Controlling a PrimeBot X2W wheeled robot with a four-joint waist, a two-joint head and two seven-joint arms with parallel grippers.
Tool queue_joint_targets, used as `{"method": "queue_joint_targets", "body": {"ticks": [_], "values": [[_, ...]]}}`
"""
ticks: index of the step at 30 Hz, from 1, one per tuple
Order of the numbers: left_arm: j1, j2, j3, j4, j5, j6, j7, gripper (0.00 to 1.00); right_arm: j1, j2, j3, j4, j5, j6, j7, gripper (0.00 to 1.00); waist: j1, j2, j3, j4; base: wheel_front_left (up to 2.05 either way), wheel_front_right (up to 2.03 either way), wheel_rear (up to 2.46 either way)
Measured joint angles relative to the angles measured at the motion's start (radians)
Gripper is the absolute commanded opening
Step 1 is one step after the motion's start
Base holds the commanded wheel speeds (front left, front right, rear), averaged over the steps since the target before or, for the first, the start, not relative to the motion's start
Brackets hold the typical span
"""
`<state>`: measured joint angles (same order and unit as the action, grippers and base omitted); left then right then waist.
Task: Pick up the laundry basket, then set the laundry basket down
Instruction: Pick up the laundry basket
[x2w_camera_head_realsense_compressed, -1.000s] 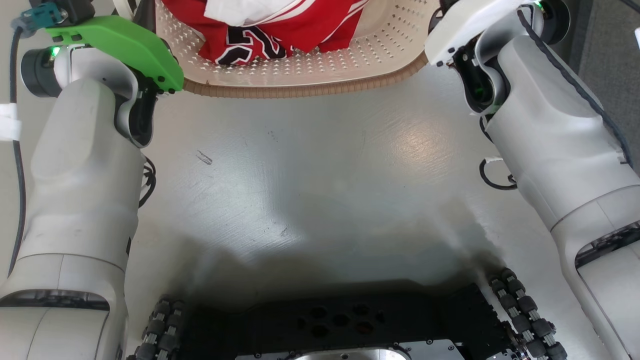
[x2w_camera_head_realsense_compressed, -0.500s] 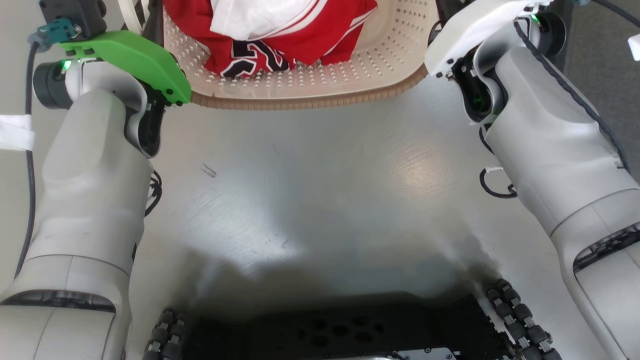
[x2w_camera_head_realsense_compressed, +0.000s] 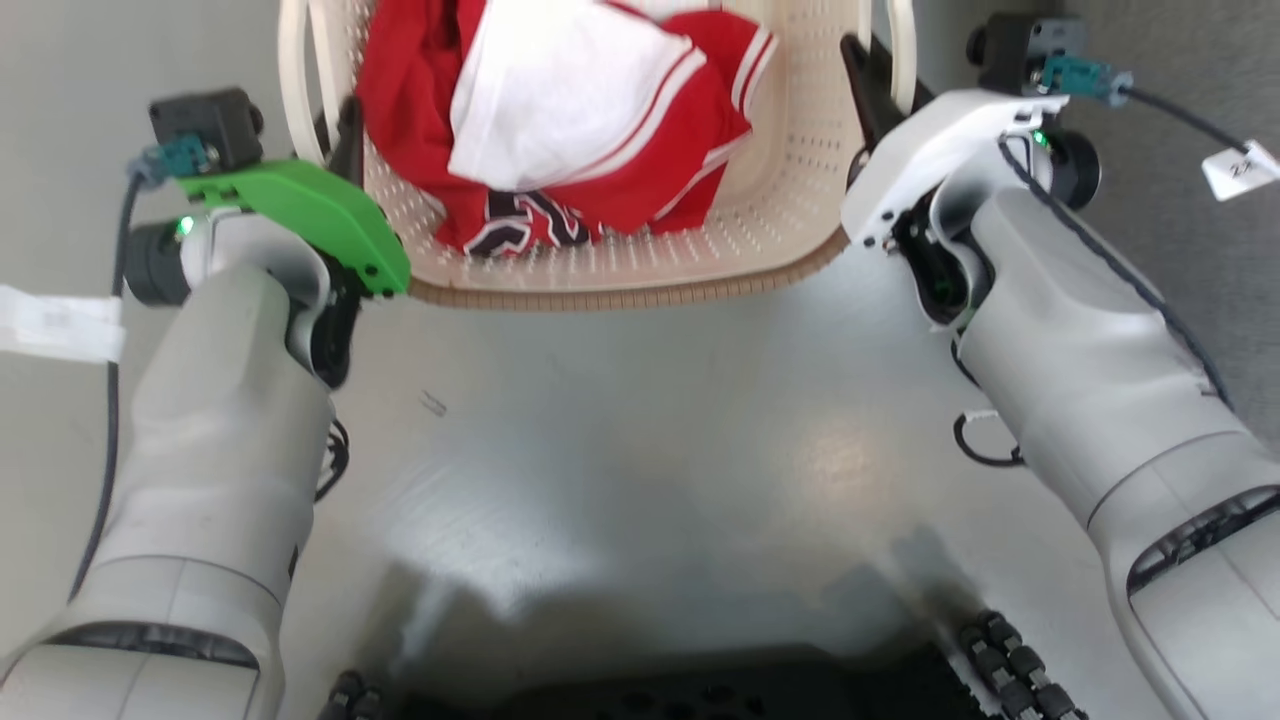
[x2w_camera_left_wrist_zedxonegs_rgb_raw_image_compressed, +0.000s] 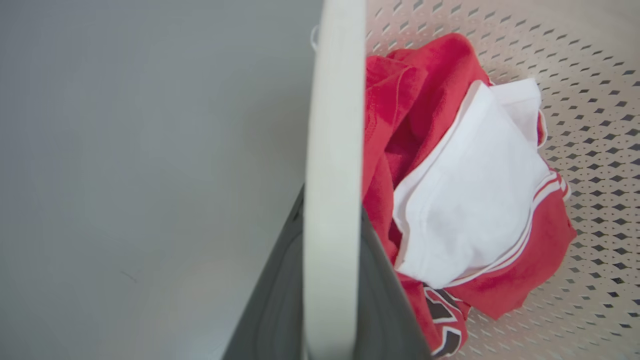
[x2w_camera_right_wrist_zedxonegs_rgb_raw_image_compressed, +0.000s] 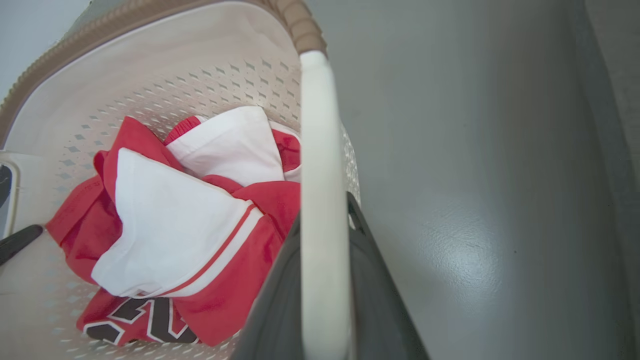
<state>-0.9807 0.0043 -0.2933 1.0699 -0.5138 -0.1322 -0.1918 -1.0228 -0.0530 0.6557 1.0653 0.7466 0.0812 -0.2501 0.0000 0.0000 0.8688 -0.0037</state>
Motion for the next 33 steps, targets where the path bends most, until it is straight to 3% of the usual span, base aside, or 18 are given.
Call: {"method": "queue_joint_targets", "body": {"ticks": [13, 33], "values": [[0.102, -0.011, -0.041, 0.042, -0.051, 0.0, 0.016, 0.0, 0.105, 0.01, 0.044, 0.04, 0.056, 0.015, 0.015, 0.0, 0.0, 0.0, -0.178, -0.009, 0.0, 0.0, 0.0], [0.294, -0.022, -0.087, 0.097, -0.131, -0.001, 0.089, 0.0, 0.281, 0.022, 0.11, 0.063, 0.15, 0.015, 0.15, 0.0, 0.0, 0.0, -0.466, -0.017, 0.0, 0.0, 0.0]]}}
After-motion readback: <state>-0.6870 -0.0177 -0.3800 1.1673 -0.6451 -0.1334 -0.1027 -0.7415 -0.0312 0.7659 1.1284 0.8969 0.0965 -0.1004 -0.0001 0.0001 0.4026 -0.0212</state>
